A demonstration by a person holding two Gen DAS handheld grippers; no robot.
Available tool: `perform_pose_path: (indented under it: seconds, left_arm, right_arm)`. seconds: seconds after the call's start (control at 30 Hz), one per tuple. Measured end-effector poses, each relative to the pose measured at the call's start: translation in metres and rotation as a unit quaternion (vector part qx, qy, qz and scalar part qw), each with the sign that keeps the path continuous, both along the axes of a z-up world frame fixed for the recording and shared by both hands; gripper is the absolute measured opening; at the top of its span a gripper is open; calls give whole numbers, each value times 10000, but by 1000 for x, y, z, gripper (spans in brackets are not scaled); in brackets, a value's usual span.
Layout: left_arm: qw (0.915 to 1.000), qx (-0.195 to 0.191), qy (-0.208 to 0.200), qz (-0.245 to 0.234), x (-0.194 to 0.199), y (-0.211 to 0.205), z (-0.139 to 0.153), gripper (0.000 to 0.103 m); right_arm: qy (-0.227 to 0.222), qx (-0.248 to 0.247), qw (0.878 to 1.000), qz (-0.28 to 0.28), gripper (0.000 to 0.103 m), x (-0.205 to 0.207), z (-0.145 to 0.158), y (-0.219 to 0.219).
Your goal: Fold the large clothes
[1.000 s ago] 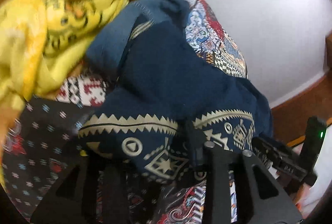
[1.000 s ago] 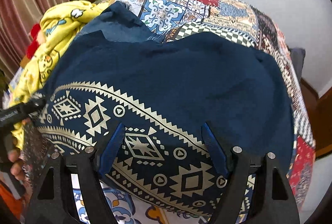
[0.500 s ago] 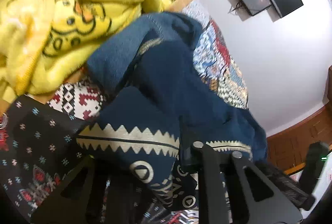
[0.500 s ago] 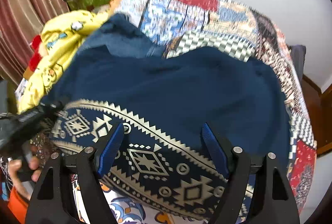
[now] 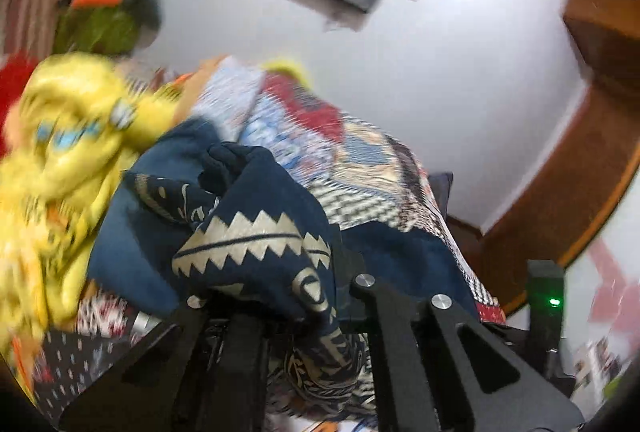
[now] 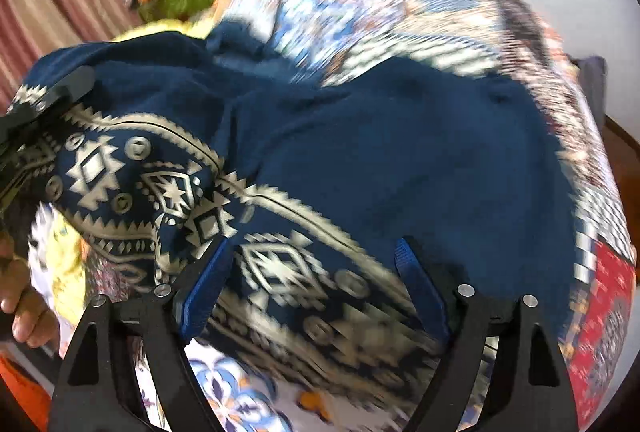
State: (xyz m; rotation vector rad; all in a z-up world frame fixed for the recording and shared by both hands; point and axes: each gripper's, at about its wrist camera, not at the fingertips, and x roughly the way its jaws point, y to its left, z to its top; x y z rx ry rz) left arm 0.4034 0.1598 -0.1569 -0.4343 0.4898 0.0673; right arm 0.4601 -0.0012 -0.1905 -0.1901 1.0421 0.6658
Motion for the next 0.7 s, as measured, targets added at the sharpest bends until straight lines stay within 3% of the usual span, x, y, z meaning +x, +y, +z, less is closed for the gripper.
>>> perform_pose_path:
  seconds: [0.1,0.17,0.27,0.37,0.5,0.57,0.7]
  left_arm:
    - [9971,604,-112,-446,19,-43,25,5]
    - [9903,1003,-196,-946,36,-88,40,5]
    - [9751,1257,-85,-1822,58,-150,43,5]
    - [9556,1226,326,-2659,79,-200,27,5]
    - [9358,934,1042,-3236,88,-231,-16,5]
    - [9299,975,1286,-3306,83,-237,-37,5]
    - [9247,1102,1494,-3323,69,-244,-52,6]
  right_arm:
    - [-229,170,9987,-419,81,0,21,-50]
    - [-319,193,9960,-815,81,1,31,-88]
    - [-579,25,9887,-1384,81,0,43,-144]
    - [-628,-55,9807,-1848,81,-1,50,-191]
    - [-535,89,9716,-2301,81,-4,56,-236]
    - [-531,88,9698,-2378,81,-6,56,-247]
    - [-576,74,9702,-2352,81,-11,58,-256]
